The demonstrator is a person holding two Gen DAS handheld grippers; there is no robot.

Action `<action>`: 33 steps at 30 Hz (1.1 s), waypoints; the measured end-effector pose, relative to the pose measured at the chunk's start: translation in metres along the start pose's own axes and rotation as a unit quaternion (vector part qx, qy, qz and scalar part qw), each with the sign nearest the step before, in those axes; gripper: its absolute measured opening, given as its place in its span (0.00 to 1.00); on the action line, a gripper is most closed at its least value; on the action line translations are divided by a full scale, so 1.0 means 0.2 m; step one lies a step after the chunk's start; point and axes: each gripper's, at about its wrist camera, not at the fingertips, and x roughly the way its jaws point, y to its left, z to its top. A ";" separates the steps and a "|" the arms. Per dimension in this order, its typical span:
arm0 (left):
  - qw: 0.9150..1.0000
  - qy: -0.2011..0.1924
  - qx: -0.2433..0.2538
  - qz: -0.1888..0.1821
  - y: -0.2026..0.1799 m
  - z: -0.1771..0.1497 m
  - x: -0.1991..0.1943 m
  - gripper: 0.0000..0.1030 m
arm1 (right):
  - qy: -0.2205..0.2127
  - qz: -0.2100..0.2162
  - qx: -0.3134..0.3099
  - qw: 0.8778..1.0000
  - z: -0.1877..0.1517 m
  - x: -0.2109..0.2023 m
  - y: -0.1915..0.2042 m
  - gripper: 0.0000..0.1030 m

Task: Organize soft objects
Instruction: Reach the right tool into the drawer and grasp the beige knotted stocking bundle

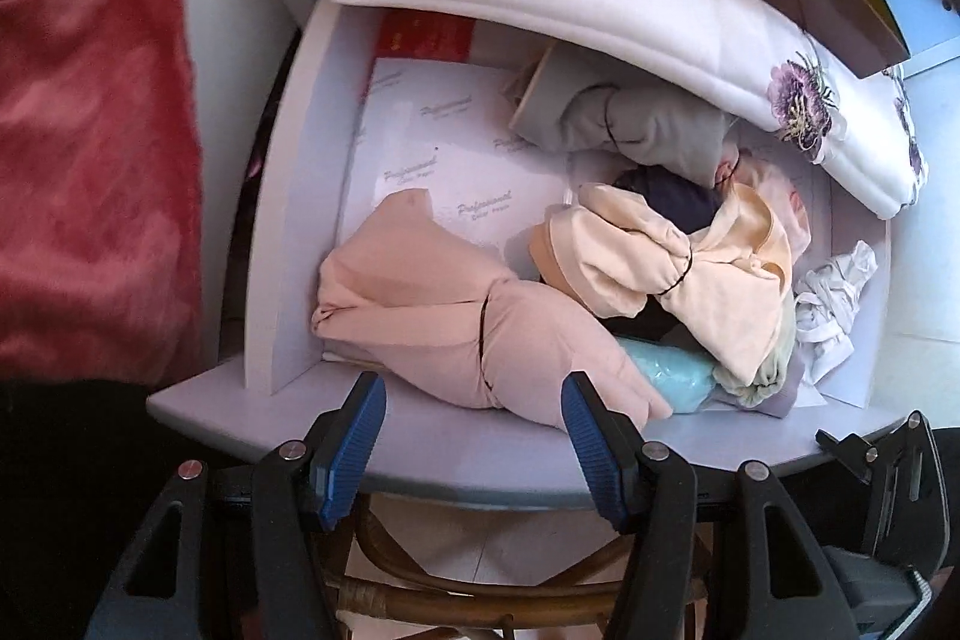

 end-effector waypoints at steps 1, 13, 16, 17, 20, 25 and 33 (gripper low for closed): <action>1.000 0.004 0.001 0.000 0.01 0.02 0.01 0.60 | -0.006 0.012 0.010 1.000 0.00 0.00 -0.02 1.00; 0.996 0.001 -0.081 -0.032 0.19 0.12 0.11 0.60 | -0.180 0.183 0.356 0.899 -0.24 -0.22 -0.67 1.00; 0.996 -0.003 -0.081 -0.037 0.19 0.12 0.12 0.60 | -0.221 0.167 0.407 0.871 -0.27 -0.24 -0.75 0.89; 0.996 -0.004 -0.080 -0.037 0.19 0.12 0.12 0.60 | -0.227 0.166 0.422 0.862 -0.27 -0.24 -0.79 0.83; 0.997 -0.006 -0.071 -0.038 0.15 0.13 0.12 0.60 | -0.241 0.193 0.473 0.825 -0.31 -0.21 -0.88 0.80; 0.995 -0.009 -0.085 -0.043 0.17 0.13 0.12 0.60 | -0.240 0.193 0.434 0.847 -0.21 -0.24 -0.85 0.76; 0.994 -0.012 -0.093 -0.047 0.21 0.14 0.12 0.61 | -0.228 0.134 0.283 0.922 0.04 -0.31 -0.70 0.75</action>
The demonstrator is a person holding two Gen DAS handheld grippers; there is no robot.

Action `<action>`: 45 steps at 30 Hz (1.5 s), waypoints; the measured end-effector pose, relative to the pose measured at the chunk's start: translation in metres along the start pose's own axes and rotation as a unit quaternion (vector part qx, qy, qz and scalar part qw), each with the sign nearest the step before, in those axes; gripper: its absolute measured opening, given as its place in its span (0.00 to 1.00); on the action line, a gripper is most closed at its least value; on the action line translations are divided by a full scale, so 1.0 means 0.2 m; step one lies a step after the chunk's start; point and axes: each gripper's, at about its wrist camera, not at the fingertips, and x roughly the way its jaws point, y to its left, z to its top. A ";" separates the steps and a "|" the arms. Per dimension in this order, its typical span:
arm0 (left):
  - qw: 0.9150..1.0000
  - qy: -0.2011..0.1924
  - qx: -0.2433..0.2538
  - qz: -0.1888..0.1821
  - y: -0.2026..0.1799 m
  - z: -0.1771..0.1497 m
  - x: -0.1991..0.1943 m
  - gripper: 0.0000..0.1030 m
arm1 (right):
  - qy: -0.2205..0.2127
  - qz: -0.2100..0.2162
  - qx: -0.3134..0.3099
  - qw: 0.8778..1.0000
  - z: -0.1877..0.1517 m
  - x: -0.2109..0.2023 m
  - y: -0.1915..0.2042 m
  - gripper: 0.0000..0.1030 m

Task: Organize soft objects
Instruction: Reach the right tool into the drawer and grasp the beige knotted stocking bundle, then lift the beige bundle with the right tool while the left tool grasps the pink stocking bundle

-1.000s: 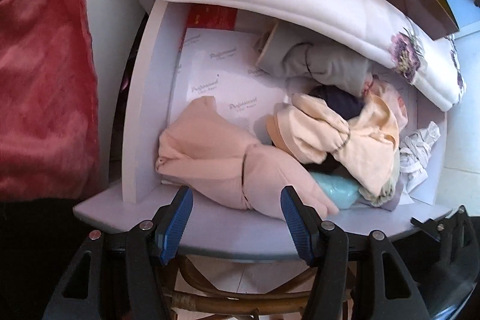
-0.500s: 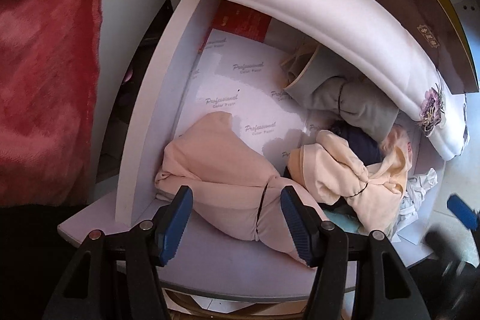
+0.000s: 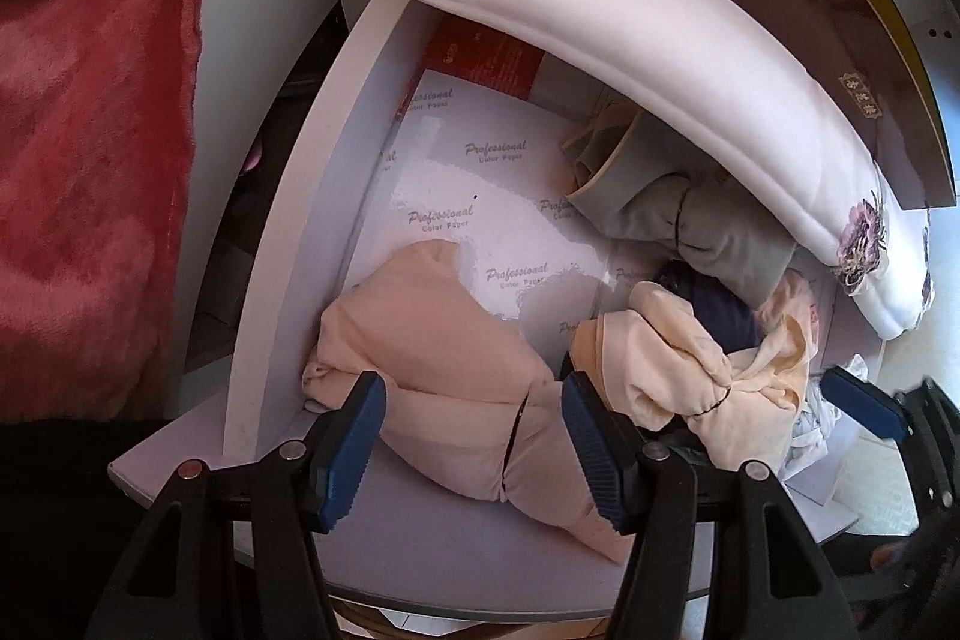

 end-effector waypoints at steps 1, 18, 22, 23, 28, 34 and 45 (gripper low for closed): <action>1.000 0.001 -0.002 -0.002 0.00 0.00 0.00 0.61 | 0.004 -0.002 -0.008 1.000 0.01 0.02 0.01 0.75; 1.000 -0.005 0.010 -0.011 -0.04 0.01 0.01 0.61 | 0.030 0.027 0.078 0.996 -0.06 0.02 -0.14 0.32; 1.000 -0.004 0.022 -0.010 -0.07 0.00 0.02 0.61 | 0.030 0.032 0.163 0.986 -0.15 -0.03 -0.26 0.32; 1.000 -0.003 0.026 -0.011 -0.08 0.00 0.02 0.61 | 0.031 0.033 0.182 0.982 -0.17 -0.02 -0.29 0.32; 0.999 0.000 0.049 -0.020 -0.13 -0.02 0.02 0.61 | 0.021 0.029 0.249 0.968 -0.23 0.03 -0.40 0.33; 0.998 0.030 0.005 -0.061 -0.05 -0.04 -0.01 0.61 | 0.015 0.042 0.254 0.966 -0.26 0.02 -0.43 0.33; 0.990 0.092 -0.057 -0.086 0.01 -0.07 0.04 0.58 | 0.014 0.058 0.268 0.962 -0.28 -0.03 -0.49 0.33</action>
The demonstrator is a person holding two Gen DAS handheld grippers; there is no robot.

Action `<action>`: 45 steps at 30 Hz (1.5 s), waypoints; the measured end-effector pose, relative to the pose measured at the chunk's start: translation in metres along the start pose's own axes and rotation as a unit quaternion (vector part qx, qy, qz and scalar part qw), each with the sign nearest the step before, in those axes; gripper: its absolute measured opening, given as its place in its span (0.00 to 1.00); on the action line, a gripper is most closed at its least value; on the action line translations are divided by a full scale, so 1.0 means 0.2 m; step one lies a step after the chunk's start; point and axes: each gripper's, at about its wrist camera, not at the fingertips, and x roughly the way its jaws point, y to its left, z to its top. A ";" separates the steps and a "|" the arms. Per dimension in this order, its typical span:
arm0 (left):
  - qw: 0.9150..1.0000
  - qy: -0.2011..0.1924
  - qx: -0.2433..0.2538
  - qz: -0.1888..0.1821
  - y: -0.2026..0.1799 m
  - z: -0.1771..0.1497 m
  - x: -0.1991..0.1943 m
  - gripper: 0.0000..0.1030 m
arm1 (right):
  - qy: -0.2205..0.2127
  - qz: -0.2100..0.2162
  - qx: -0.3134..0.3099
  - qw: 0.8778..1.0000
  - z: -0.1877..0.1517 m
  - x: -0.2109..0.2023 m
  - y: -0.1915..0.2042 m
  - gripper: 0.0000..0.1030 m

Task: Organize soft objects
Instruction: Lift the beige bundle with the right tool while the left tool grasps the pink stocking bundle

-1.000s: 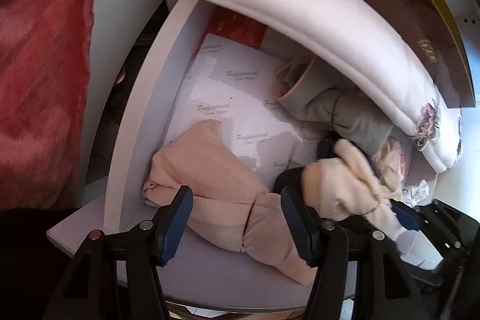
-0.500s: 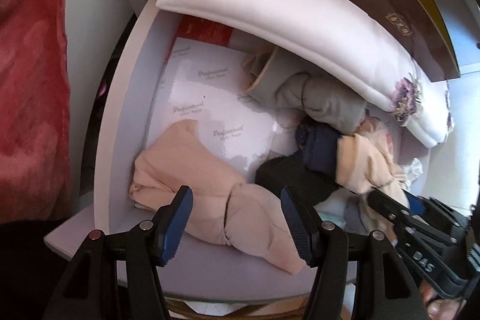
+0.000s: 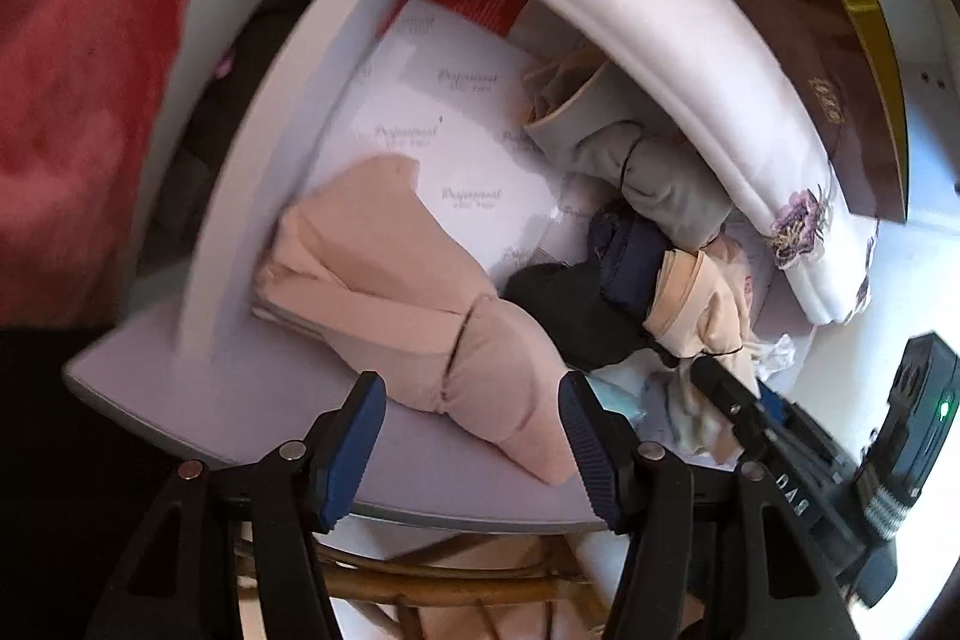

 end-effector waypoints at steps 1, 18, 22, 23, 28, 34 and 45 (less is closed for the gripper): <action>1.000 0.004 -0.002 0.002 -0.01 0.01 0.01 0.60 | 0.000 -0.001 -0.002 1.000 0.00 0.00 0.00 0.33; 0.982 -0.059 0.155 0.096 -0.30 0.07 0.08 0.44 | 0.006 -0.004 -0.015 1.000 0.03 0.09 0.07 0.34; 0.985 -0.062 0.128 0.098 -0.28 0.05 0.03 0.51 | 0.007 -0.003 -0.014 1.000 0.03 0.09 0.08 0.34; 0.986 -0.063 0.116 0.096 -0.27 0.03 0.02 0.54 | 0.007 -0.003 -0.013 1.000 0.03 0.09 0.08 0.34; 0.995 -0.054 0.026 0.081 -0.12 0.00 -0.02 0.64 | 0.008 -0.007 -0.017 1.000 0.04 0.09 0.09 0.35; 0.996 -0.038 -0.027 0.070 -0.07 0.05 0.05 0.71 | 0.005 -0.015 -0.024 1.000 0.04 0.10 0.12 0.35; 0.997 -0.005 -0.012 0.078 -0.06 0.14 0.26 0.61 | 0.006 -0.021 -0.037 0.999 0.03 0.14 0.15 0.35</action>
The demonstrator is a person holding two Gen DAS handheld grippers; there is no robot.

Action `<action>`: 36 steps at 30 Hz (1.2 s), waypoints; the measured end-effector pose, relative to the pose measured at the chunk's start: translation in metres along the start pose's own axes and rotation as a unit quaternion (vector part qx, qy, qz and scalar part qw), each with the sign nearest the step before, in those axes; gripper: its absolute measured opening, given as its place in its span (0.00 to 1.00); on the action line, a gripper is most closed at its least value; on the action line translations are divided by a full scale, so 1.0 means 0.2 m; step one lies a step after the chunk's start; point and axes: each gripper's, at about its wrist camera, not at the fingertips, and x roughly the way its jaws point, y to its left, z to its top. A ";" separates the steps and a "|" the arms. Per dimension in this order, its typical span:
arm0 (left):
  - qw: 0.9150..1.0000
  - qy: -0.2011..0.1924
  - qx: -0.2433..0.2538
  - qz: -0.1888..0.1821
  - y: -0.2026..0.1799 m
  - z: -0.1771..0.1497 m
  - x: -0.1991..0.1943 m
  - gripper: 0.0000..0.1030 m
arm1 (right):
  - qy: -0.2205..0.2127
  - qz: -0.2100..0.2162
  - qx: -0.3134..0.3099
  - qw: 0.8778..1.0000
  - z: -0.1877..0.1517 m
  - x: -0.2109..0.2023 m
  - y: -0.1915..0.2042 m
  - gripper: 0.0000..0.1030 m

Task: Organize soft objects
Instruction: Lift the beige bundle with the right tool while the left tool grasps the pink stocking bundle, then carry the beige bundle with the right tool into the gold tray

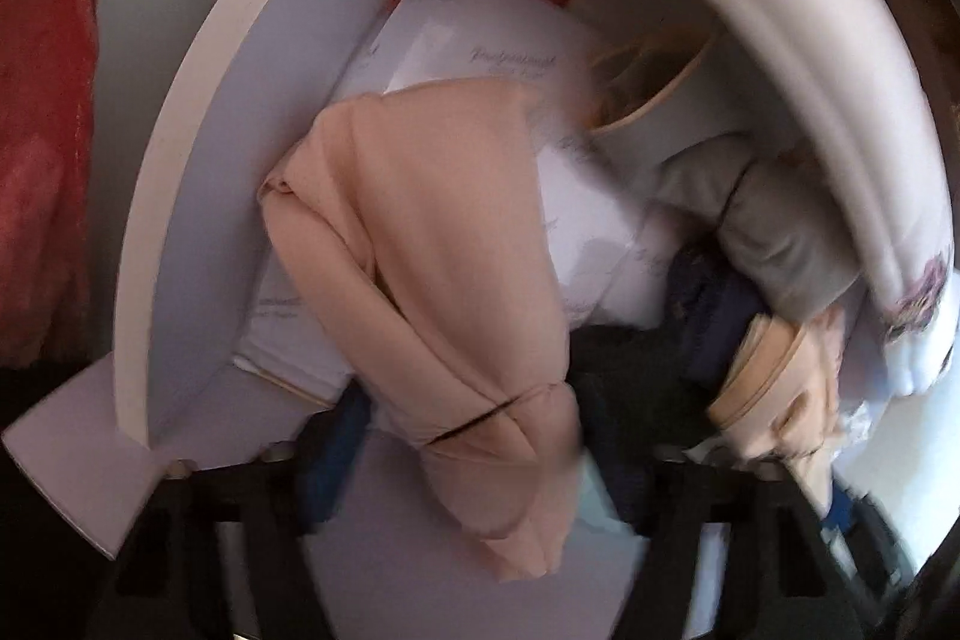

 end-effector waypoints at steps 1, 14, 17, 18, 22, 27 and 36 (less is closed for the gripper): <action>1.000 -0.004 0.016 0.000 0.00 0.00 -0.01 0.57 | 0.000 -0.001 -0.002 1.000 0.00 0.01 0.01 0.35; 0.983 -0.070 0.150 0.080 -0.12 -0.12 -0.03 0.51 | -0.006 0.016 0.010 1.000 0.01 0.06 -0.02 0.34; 0.984 -0.067 0.146 0.073 -0.09 -0.11 -0.04 0.50 | -0.012 0.015 0.010 1.000 -0.01 0.07 -0.03 0.32; 0.983 -0.068 0.150 0.075 -0.10 -0.11 -0.03 0.50 | -0.015 0.014 0.011 1.000 -0.01 0.07 -0.03 0.31; 0.978 -0.074 0.173 0.087 -0.12 -0.14 -0.01 0.50 | -0.021 0.011 0.015 1.000 -0.06 0.04 -0.04 0.30; 0.981 -0.075 0.164 0.079 -0.15 -0.11 0.00 0.50 | -0.020 0.020 0.031 0.999 -0.12 -0.03 -0.07 0.30; 0.980 -0.074 0.164 0.082 -0.13 -0.13 -0.03 0.50 | -0.078 0.064 0.080 0.992 -0.22 -0.28 -0.13 0.30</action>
